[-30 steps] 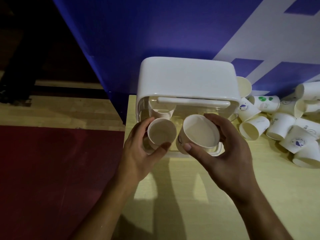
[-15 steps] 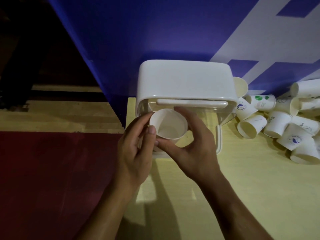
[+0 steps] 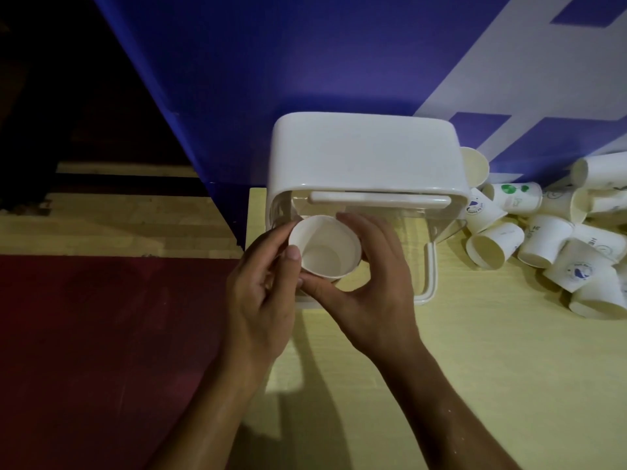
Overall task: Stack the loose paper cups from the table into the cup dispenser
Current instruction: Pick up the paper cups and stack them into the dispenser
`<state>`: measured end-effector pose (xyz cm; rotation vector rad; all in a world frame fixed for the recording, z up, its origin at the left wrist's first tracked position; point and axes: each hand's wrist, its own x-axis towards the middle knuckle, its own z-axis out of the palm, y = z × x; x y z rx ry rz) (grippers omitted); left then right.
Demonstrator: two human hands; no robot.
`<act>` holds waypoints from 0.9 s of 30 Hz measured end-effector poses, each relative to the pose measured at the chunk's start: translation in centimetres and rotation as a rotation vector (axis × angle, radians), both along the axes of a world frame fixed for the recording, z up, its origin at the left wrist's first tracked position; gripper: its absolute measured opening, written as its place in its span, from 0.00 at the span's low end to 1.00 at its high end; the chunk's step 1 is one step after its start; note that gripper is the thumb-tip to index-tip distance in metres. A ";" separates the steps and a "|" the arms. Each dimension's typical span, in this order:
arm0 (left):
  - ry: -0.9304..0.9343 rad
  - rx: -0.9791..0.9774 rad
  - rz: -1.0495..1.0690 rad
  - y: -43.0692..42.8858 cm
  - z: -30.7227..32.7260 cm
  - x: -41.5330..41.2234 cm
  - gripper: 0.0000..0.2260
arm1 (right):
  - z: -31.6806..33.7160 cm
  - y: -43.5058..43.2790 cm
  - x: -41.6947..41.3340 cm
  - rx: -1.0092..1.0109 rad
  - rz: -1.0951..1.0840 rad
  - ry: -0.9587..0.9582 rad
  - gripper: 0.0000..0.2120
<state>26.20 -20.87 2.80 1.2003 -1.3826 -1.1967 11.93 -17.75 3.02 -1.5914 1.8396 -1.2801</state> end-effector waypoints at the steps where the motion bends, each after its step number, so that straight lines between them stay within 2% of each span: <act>1: -0.003 0.001 -0.002 0.0 0.0 0.0 0.16 | -0.3 0.0 0.0 0.001 -0.006 0.005 0.35; 5: -0.068 0.008 -0.022 -0.1 -0.8 -0.1 0.14 | -1.5 0.1 0.0 0.035 -0.018 0.030 0.36; 9: -0.150 0.075 -0.032 -0.2 -2.4 0.1 0.17 | -2.5 0.2 -0.3 0.095 0.035 0.030 0.38; 13: -0.126 0.138 -0.030 0.0 -2.7 0.0 0.17 | -3.0 0.4 -0.5 0.181 0.077 0.010 0.41; 21: -0.070 0.150 -0.019 0.1 -2.1 -0.4 0.17 | -2.9 0.6 -0.6 0.203 0.061 0.013 0.45; 24: -0.079 0.085 0.039 0.8 -1.7 -0.2 0.14 | -2.2 2.3 -1.5 0.243 0.026 0.039 0.46; 27: -0.264 -0.168 0.038 2.6 -0.2 -0.4 0.16 | -1.7 5.5 -3.9 0.292 -0.066 0.046 0.37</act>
